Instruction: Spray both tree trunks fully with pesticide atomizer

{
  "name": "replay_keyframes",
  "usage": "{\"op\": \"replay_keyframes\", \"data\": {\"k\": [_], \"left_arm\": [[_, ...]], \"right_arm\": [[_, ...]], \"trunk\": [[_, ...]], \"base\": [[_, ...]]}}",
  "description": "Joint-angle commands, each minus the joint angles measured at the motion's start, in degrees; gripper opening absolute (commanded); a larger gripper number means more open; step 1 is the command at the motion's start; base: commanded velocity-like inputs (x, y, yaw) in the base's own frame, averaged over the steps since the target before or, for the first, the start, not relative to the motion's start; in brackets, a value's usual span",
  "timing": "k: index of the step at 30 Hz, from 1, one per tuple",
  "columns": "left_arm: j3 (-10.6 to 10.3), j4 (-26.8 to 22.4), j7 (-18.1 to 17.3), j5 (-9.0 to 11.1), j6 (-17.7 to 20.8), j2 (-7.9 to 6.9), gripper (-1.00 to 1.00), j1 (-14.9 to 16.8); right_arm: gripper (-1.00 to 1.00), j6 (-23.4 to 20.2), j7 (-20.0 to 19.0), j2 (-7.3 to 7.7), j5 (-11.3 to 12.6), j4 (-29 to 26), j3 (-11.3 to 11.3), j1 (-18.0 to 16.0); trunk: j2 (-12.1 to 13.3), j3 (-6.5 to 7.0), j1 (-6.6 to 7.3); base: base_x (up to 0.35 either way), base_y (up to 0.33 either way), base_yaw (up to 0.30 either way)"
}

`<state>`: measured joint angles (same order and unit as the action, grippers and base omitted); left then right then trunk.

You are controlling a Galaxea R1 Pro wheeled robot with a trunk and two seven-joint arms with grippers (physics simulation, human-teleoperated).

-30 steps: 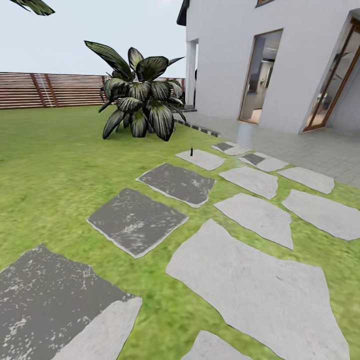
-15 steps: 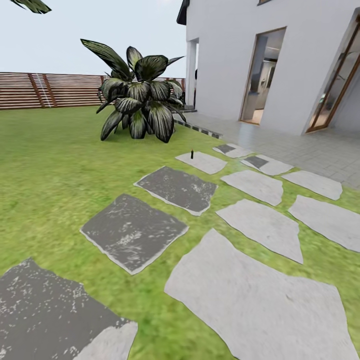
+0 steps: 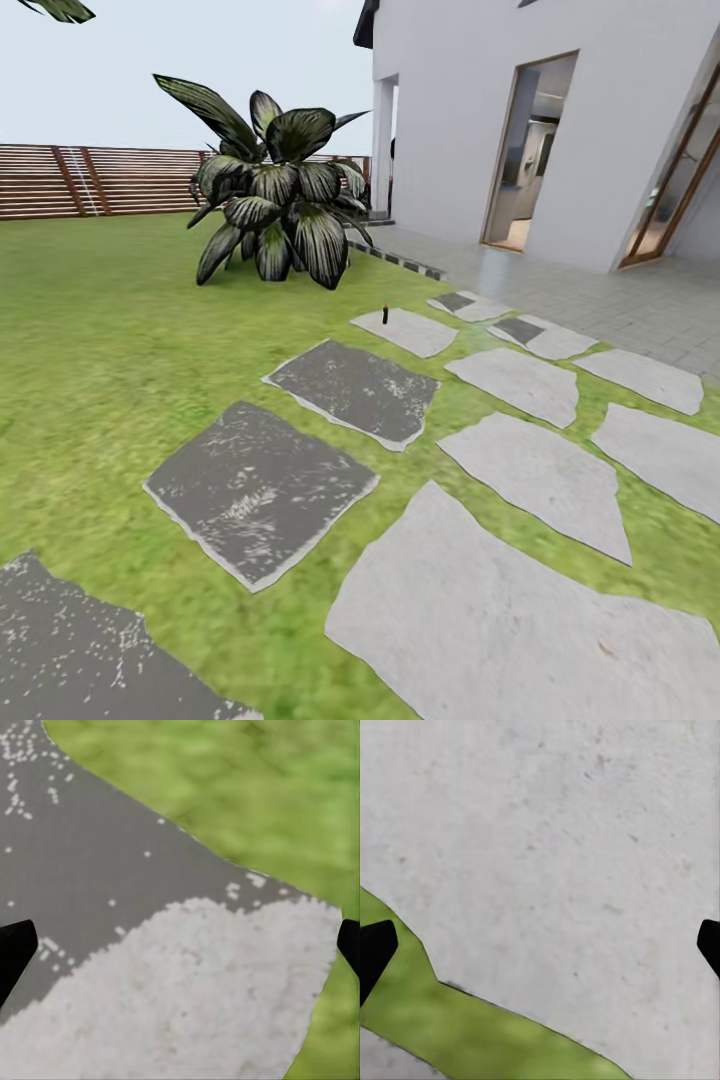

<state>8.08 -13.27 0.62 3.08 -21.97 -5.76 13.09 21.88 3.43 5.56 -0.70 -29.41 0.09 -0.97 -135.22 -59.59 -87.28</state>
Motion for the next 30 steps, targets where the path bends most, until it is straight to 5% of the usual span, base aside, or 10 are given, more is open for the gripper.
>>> {"op": "replay_keyframes", "data": {"k": [1,30], "left_arm": [[0.00,0.00,0.00,0.00,0.00,0.01,1.00,0.00],[0.01,0.00,0.00,0.00,0.00,0.01,1.00,-0.02]], "right_arm": [[1.00,0.00,0.00,-0.01,0.02,-0.01,0.00,0.00],[1.00,0.00,-0.08,-0.11,0.00,0.05,0.00,0.00]], "trunk": [[0.00,0.00,0.00],[0.00,0.00,0.00]], "base": [[0.339,0.000,0.000],[0.339,0.000,0.000]]}}
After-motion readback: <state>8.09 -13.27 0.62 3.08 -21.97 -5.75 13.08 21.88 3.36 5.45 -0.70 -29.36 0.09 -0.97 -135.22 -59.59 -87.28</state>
